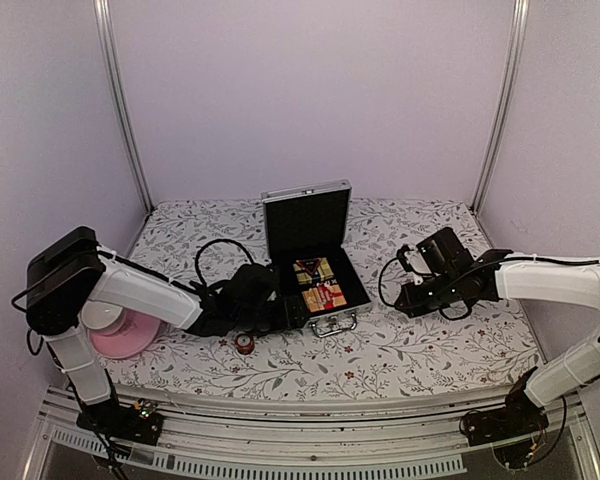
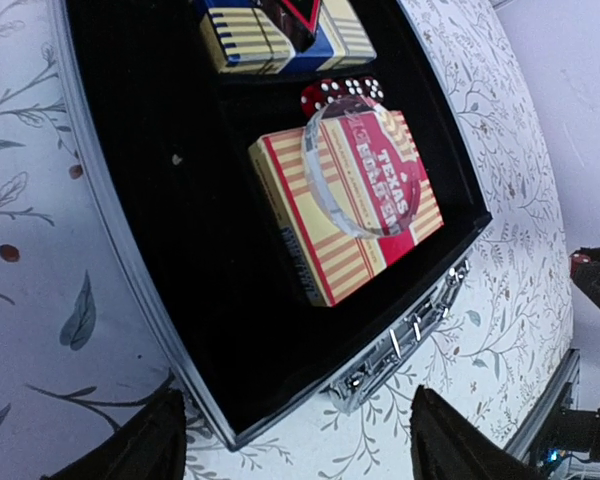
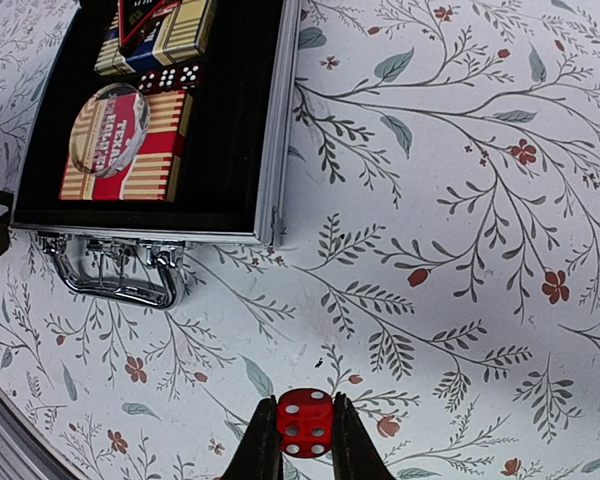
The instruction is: Pack up texas hold em set
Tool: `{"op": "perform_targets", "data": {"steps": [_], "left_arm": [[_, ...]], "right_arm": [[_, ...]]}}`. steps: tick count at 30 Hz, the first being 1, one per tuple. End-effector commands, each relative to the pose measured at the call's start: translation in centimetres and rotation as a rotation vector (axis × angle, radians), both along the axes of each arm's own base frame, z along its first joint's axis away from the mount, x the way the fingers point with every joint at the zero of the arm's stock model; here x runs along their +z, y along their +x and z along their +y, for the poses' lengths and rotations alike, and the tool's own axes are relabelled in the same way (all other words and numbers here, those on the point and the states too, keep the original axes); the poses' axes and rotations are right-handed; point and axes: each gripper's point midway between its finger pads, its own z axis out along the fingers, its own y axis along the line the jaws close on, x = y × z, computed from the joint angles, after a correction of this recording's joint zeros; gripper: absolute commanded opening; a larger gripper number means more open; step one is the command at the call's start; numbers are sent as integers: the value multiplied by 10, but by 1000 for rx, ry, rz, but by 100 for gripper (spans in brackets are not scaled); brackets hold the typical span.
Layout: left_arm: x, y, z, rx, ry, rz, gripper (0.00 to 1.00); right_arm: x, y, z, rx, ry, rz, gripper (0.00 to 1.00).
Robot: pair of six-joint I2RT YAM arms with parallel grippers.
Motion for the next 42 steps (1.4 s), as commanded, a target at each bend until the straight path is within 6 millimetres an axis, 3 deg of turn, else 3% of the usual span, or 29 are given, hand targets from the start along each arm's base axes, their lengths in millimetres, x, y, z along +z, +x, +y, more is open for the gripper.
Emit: {"op": "perform_targets", "data": {"steps": [1, 14, 19, 23, 26, 31, 34, 37, 42], "left_arm": [[7, -7, -19, -44, -45, 9, 77], [14, -22, -83, -233, -88, 19, 76], [23, -22, -80, -241, -105, -41, 76], [41, -15, -46, -189, -46, -148, 76], [60, -4, -10, -139, -1, -226, 77], [111, 27, 65, -36, 39, -377, 81], [129, 52, 119, 46, 72, -428, 83], [137, 71, 178, 165, 161, -482, 83], [146, 73, 235, 298, 328, -611, 83]], "right_arm": [[17, 6, 0, -23, 37, -48, 8], [51, 19, -6, -31, 13, -130, 9], [62, 28, 1, -15, 9, -145, 9], [72, 40, 11, 6, 2, -148, 9], [78, 49, 24, 28, 4, -154, 9], [73, 66, 55, 64, -26, -149, 9], [67, 79, 77, 82, -35, -145, 9], [55, 90, 99, 103, -47, -124, 9], [40, 104, 135, 129, -41, -96, 9]]}}
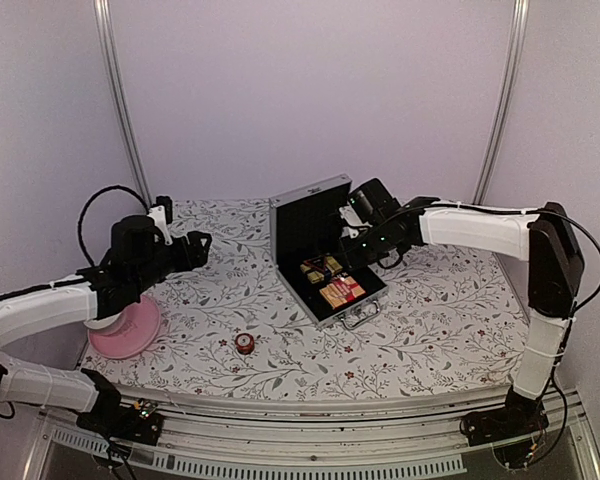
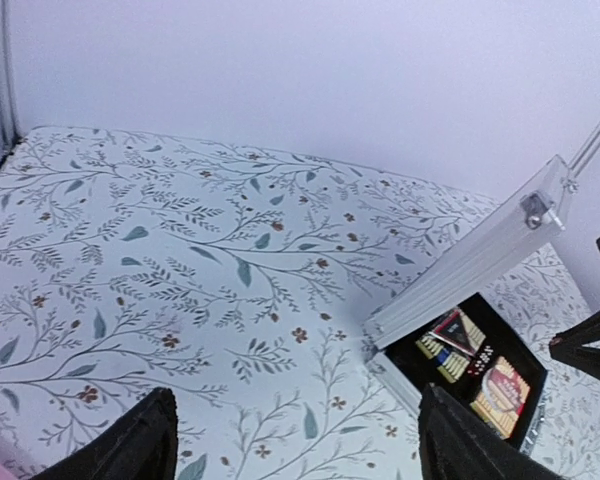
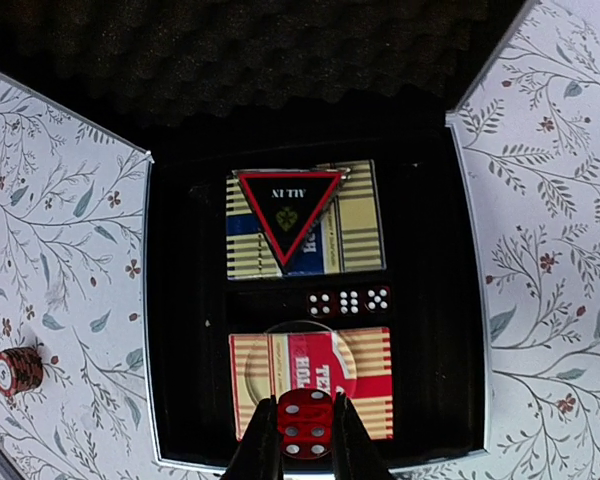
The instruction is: Pack up texas hold em set
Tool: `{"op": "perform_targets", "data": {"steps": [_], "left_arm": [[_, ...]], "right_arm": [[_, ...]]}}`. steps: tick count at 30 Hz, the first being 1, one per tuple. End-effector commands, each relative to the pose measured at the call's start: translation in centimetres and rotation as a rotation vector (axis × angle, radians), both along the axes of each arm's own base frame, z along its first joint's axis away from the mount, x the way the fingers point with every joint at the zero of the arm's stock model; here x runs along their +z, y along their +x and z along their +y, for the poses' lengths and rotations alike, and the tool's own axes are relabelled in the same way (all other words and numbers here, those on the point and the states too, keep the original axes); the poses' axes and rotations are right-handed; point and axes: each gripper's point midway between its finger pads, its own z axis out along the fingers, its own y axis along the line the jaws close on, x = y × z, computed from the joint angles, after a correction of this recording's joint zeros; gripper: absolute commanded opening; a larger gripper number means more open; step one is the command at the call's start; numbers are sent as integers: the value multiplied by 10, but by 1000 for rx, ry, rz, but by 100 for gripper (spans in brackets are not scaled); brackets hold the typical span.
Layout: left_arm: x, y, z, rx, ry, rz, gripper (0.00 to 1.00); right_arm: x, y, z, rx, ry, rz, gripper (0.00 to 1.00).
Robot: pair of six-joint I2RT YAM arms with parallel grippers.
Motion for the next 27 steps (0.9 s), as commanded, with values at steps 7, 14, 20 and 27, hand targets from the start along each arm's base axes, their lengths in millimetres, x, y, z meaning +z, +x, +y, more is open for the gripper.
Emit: {"op": "perform_targets", "data": {"steps": [7, 14, 20, 27], "left_arm": [[-17, -23, 80, 259, 228, -144, 83], [-16, -30, 80, 245, 195, -171, 83], [-20, -27, 79, 246, 215, -152, 84], [-21, -26, 78, 240, 217, -147, 84]], "right_arm": [[-30, 17, 53, 37, -14, 62, 9], [-51, 18, 55, 24, -42, 99, 9], [-63, 19, 59, 22, -57, 113, 9], [-71, 18, 63, 34, -78, 125, 9]]}}
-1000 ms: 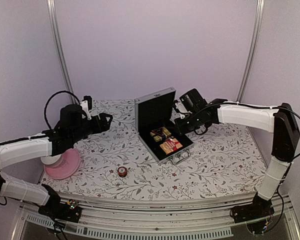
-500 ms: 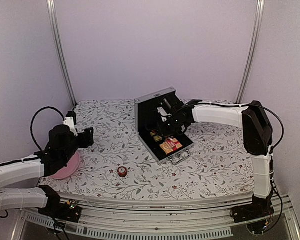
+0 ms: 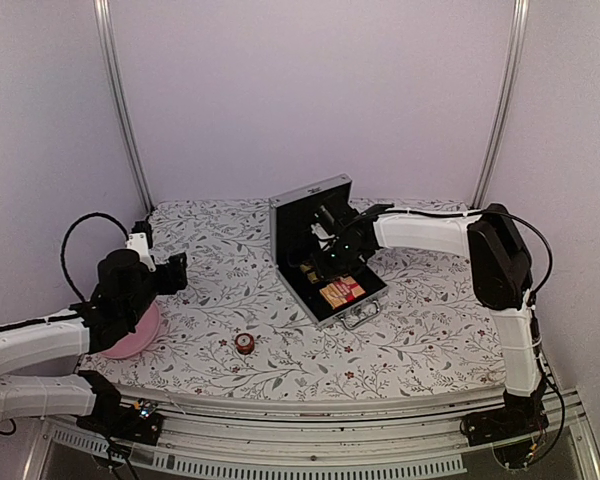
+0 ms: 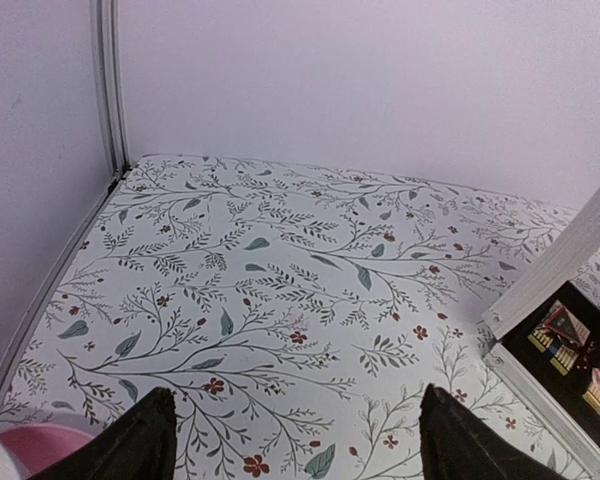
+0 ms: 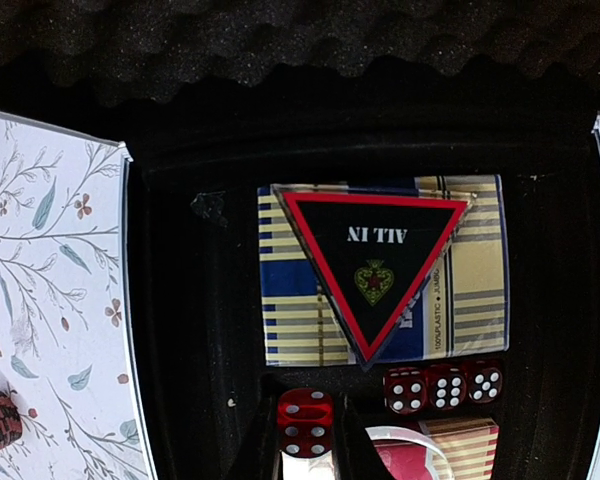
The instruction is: Pack up texas hold em set
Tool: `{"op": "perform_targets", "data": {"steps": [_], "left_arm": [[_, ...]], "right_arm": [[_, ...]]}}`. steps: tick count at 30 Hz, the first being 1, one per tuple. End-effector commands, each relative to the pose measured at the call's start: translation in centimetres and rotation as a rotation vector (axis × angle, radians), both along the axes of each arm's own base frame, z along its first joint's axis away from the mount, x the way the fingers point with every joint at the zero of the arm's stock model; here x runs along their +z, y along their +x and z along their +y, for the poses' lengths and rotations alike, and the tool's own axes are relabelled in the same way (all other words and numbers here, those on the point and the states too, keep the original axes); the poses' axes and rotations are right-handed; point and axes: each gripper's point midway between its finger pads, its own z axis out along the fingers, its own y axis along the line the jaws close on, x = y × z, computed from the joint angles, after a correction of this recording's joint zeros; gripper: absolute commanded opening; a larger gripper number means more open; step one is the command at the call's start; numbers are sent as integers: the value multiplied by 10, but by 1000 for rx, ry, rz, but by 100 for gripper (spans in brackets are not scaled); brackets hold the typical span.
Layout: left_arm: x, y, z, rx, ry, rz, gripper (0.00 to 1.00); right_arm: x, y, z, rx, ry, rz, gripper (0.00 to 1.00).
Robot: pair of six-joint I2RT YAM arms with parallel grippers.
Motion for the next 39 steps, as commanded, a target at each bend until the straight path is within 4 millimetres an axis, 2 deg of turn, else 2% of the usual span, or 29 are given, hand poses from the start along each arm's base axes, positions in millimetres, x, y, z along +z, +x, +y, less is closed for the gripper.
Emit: {"op": "perform_targets", "data": {"steps": [1, 20, 25, 29, 33, 39], "left_arm": [[7, 4, 4, 18, 4, -21, 84], [6, 4, 5, 21, 7, -14, 84], [6, 4, 5, 22, 8, -13, 84], [6, 4, 4, 21, 9, -12, 84], [5, 5, 5, 23, 12, -7, 85], [4, 6, 4, 22, 13, -2, 85]], "right_arm": [[-6, -2, 5, 2, -16, 14, 9], [-22, -7, -8, -29, -84, 47, 9], [-24, -8, -11, -33, -99, 51, 12], [-26, -8, -11, -33, -101, 53, 17], [-24, -7, -10, -35, -100, 50, 29], [-20, -4, -10, -39, -99, 38, 36]]}}
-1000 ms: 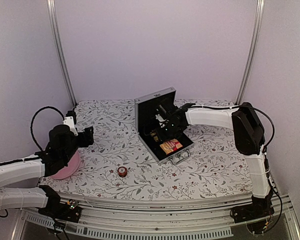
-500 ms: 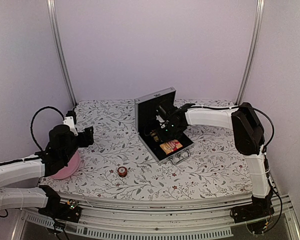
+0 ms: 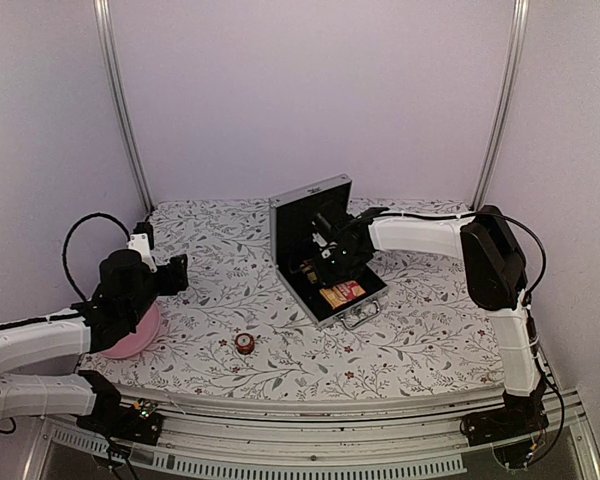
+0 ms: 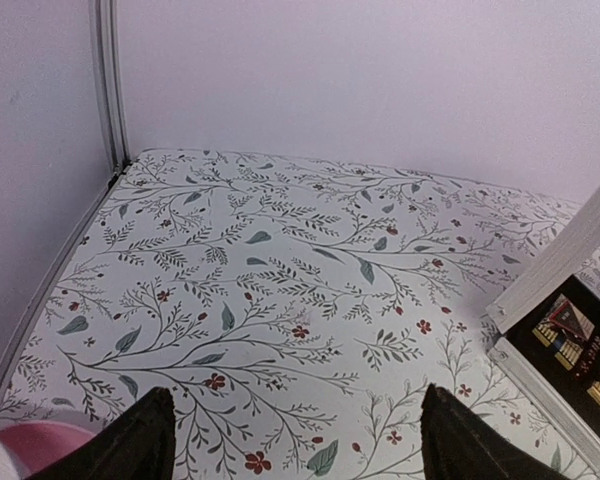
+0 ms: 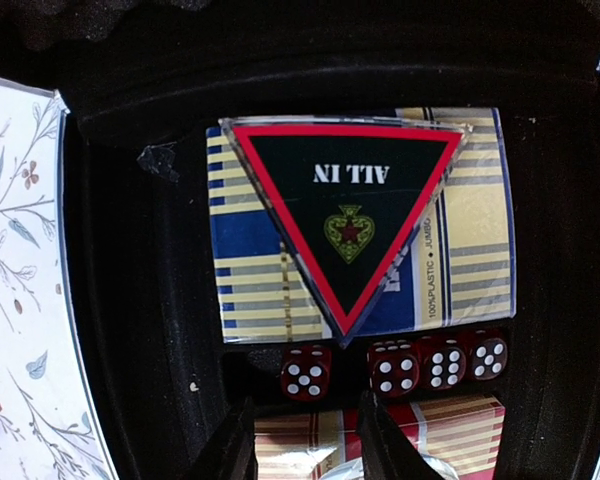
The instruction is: Pack up texas hold em set
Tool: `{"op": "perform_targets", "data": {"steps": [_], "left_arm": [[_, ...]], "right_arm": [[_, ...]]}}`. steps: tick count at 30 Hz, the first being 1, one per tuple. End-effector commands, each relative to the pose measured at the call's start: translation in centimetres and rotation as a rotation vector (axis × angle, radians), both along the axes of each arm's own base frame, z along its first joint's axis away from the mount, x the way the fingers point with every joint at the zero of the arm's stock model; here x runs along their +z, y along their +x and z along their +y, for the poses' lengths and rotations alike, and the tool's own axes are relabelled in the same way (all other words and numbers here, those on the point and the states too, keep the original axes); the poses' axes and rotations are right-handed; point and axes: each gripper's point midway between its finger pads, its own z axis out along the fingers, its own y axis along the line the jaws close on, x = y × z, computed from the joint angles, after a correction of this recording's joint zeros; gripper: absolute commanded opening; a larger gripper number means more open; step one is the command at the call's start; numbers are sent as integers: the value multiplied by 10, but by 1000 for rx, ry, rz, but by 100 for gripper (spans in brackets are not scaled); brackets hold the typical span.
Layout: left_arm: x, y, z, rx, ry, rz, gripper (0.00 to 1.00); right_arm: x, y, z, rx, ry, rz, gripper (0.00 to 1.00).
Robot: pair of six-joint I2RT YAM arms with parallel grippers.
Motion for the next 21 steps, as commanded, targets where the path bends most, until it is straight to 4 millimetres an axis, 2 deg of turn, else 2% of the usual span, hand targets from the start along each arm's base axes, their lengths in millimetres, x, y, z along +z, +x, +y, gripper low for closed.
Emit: {"op": "perform_targets", "data": {"steps": [1, 4, 12, 21], "left_arm": [[9, 5, 4, 21, 3, -18, 85], [8, 5, 4, 22, 3, -15, 85], [5, 6, 4, 22, 7, -6, 85], [4, 7, 3, 21, 8, -1, 85]], "right_arm": [[2, 6, 2, -10, -15, -18, 36], [8, 9, 3, -12, -13, -34, 37], [36, 18, 0, -2, -29, -110, 49], [16, 14, -14, 32, -133, -90, 68]]}}
